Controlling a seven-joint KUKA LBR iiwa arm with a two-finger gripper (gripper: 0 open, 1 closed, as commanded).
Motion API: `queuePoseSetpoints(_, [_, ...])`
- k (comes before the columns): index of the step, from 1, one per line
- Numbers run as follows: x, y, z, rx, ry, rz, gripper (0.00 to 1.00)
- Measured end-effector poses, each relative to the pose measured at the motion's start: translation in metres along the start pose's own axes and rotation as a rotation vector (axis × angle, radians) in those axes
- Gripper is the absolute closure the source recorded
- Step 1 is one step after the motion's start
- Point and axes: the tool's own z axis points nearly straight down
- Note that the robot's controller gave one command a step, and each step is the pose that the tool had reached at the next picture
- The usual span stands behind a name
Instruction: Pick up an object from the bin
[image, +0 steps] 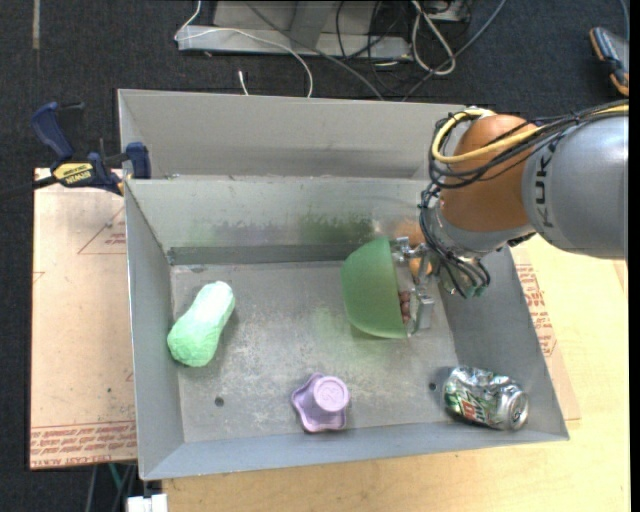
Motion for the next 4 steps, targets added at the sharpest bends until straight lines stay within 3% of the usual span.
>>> queuePoseSetpoints(1, [-0.021, 0.034, 0.028, 0.001, -0.003, -0.374, 0.00])
queuePoseSetpoints(2, [-0.023, 0.059, 0.032, 0.000, -0.005, -0.349, 1.00])
queuePoseSetpoints(3, [-0.023, 0.059, 0.032, 0.000, -0.005, -0.349, 1.00])
queuePoseSetpoints(4, [-0.016, 0.046, 0.033, 0.000, -0.008, -0.570, 1.00])
